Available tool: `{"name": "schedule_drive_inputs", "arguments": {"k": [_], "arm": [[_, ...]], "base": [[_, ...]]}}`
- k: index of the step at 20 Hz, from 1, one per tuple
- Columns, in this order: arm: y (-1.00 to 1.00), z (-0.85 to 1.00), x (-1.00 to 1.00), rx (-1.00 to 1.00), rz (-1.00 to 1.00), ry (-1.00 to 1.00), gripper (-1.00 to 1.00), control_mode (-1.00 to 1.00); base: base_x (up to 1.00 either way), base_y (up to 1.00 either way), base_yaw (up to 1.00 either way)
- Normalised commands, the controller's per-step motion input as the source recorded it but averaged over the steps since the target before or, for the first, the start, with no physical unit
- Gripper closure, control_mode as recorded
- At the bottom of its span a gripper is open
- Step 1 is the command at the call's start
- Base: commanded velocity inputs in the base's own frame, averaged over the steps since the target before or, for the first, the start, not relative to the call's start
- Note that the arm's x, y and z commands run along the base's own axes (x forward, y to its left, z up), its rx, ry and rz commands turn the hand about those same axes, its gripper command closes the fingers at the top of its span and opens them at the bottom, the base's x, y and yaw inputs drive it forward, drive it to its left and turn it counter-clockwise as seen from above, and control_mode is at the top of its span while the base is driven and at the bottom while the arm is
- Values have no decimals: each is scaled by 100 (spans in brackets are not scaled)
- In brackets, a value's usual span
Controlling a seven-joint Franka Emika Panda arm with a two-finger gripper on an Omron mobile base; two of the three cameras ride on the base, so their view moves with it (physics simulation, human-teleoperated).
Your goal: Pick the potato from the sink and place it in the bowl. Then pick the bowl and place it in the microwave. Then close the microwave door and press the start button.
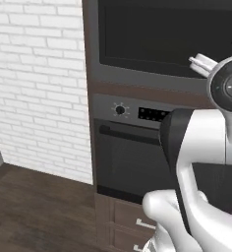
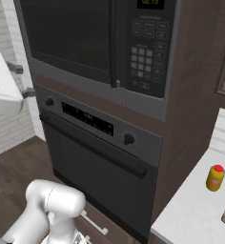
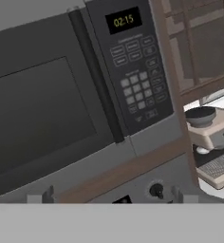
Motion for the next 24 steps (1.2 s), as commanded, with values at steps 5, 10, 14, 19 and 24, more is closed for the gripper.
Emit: {"name": "schedule_drive_inputs", "arguments": {"k": [5,10,14,19,24], "arm": [[-31,-26,-16,-8,12,15,-100,-100],[-19,-6,-20,-15,14,10,-100,-100],[-14,-4,-7,-16,13,0,-100,-100],[-5,-1,0,-13,7,0,-100,-100],[0,-1,0,-9,0,2,-100,-100]], "base": [[0,0,0],[0,0,0],[0,0,0],[0,0,0],[0,0,0]]}}
